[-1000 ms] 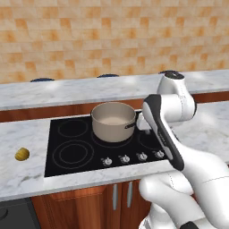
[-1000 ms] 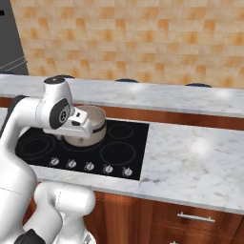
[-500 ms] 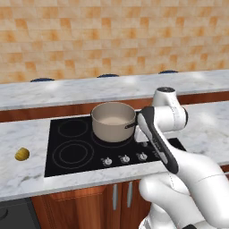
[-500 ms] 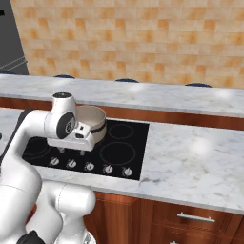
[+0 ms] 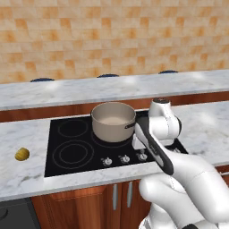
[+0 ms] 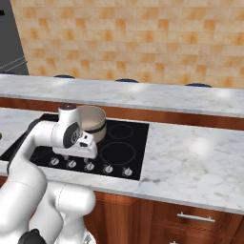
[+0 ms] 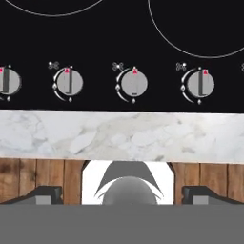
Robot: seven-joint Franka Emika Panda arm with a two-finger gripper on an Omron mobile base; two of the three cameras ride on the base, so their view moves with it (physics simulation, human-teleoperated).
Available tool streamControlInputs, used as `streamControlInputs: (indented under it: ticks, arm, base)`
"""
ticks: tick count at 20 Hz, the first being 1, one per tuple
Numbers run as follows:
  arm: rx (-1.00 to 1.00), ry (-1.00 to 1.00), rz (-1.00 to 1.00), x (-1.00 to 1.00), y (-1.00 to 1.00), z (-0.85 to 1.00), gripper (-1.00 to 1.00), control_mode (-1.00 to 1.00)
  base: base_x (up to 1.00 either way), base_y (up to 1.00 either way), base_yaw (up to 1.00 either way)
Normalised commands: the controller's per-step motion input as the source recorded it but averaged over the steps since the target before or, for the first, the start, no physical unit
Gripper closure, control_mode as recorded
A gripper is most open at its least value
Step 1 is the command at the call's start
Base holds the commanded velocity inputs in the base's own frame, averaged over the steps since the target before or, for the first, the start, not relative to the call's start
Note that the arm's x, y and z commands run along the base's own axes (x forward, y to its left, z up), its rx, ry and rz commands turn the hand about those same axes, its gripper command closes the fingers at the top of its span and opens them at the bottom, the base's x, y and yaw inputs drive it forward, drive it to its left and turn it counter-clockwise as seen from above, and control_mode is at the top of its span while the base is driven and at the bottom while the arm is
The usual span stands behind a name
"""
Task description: Turn on the burner for the pot on the stove. Wait thirty seconds for the pot to heat up. Then add the squash to the pot.
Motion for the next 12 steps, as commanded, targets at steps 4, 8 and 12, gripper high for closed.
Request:
streamControlInputs:
  ticks: [4, 8, 12]
  arm:
    - [0.00, 0.00, 0.00, 0.34, 0.00, -0.40, -1.00, -1.00]
    - [0.00, 0.00, 0.00, 0.33, -0.01, -0.34, -1.00, -1.00]
    - [0.00, 0.00, 0.00, 0.23, -0.05, -0.30, -1.00, -1.00]
  base:
    - [0.00, 0.00, 0.00]
    - [0.00, 0.00, 0.00]
    - [0.00, 0.00, 0.00]
